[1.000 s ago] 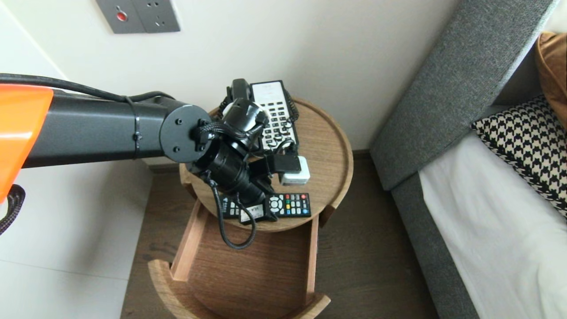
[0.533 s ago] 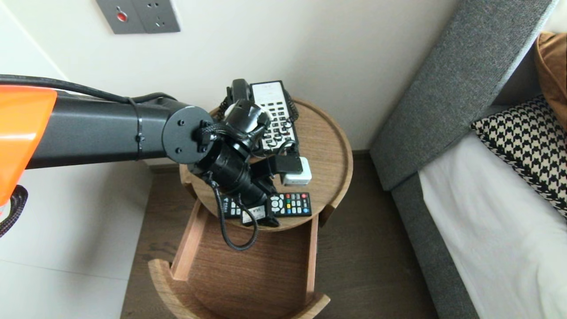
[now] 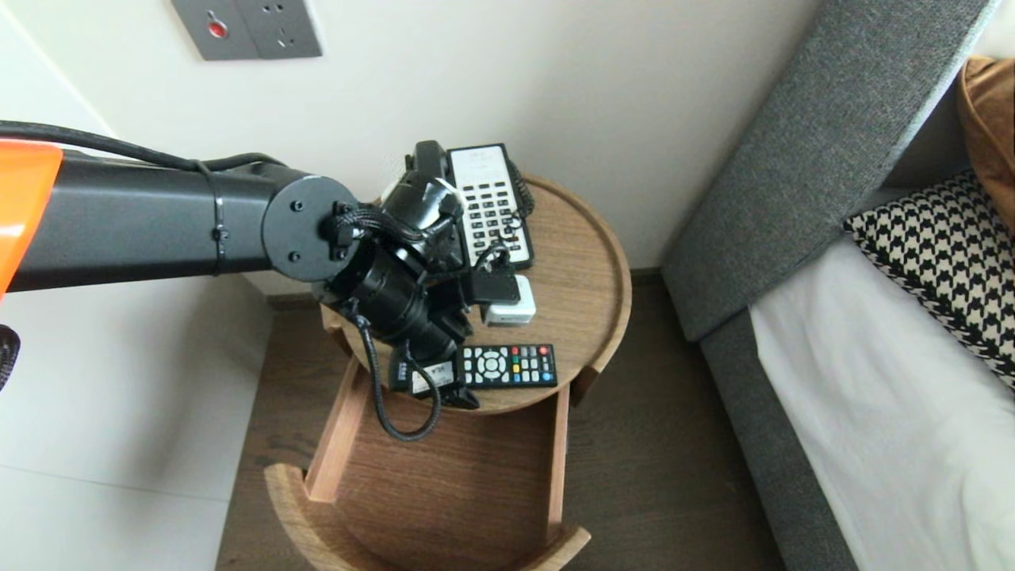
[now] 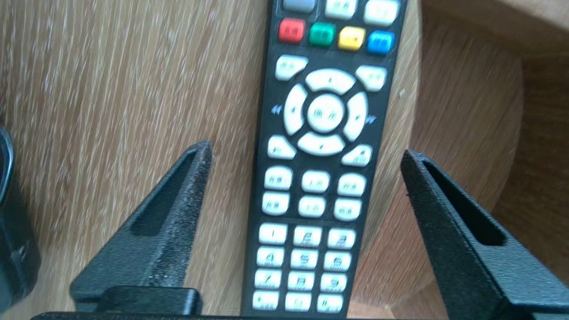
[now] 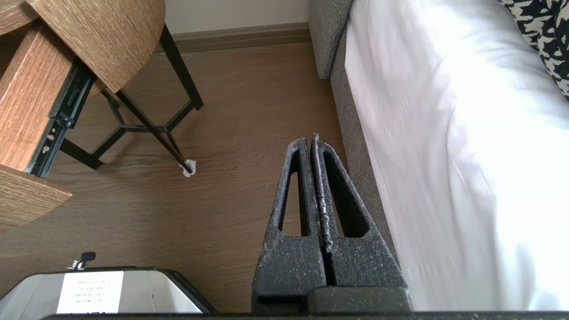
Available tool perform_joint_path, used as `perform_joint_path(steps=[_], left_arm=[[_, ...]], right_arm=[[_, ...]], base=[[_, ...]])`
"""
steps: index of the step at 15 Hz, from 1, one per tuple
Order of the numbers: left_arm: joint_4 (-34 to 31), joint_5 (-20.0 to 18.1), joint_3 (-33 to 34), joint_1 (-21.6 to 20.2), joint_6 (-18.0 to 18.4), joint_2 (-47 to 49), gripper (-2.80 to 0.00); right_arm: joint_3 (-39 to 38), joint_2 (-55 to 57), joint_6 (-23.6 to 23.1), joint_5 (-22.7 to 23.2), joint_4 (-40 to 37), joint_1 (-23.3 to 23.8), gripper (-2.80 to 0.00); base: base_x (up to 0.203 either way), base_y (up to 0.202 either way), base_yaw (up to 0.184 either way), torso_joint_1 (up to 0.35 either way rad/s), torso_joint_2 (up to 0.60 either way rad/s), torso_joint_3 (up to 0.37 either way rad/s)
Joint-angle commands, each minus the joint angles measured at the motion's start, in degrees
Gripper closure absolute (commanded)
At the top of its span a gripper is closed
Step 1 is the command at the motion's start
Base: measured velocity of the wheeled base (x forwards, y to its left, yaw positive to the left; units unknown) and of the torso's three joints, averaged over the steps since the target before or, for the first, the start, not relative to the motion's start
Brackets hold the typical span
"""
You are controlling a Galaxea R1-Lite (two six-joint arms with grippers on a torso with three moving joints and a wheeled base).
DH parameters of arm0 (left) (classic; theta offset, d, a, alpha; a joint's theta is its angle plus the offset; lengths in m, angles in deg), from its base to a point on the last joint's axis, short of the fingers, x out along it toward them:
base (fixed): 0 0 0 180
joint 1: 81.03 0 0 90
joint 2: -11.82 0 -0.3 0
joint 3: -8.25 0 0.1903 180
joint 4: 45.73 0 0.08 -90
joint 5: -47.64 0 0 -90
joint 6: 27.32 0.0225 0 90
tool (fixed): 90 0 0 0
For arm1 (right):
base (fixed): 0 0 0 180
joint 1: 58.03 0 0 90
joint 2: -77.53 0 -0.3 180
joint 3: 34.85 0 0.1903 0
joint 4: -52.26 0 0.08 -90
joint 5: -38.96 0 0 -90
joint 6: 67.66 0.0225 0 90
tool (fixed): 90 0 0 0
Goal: Put the remote controls on the table in the drawer one by one
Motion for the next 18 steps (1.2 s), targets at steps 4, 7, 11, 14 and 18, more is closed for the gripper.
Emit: perform_joint_path(steps=[4,7,11,14,18], left_arm=[[-2.1,0.1,-0.4,-0.4,0.9,-0.2,-2.8],[-1.7,0.0,-0.5,-0.3,1.0,0.4,-2.8],[-0.4,0.8,-0.6,-0.3,1.9,0.8,-2.8],[1.6,3.1,0.5,-0.3,1.9,1.2,-2.8],[1.4,3.4,0.7,-0.3,2.4,1.2,-2.8]], right_arm=[[-0.3,-0.6,0.0,0.0,0.0,0.0,0.0],[-0.3,-0.6,0.0,0.0,0.0,0.0,0.0],[-0.3,-0.6,0.0,0.0,0.0,0.0,0.0],[-0.3,-0.6,0.0,0.0,0.0,0.0,0.0],[-0.3,-0.6,0.0,0.0,0.0,0.0,0.0]], base=[[0.0,0.0,0.0,0.0,0.0,0.0],[0.0,0.0,0.0,0.0,0.0,0.0],[0.0,0.0,0.0,0.0,0.0,0.0],[0.0,0.0,0.0,0.0,0.0,0.0],[0.0,0.0,0.0,0.0,0.0,0.0]])
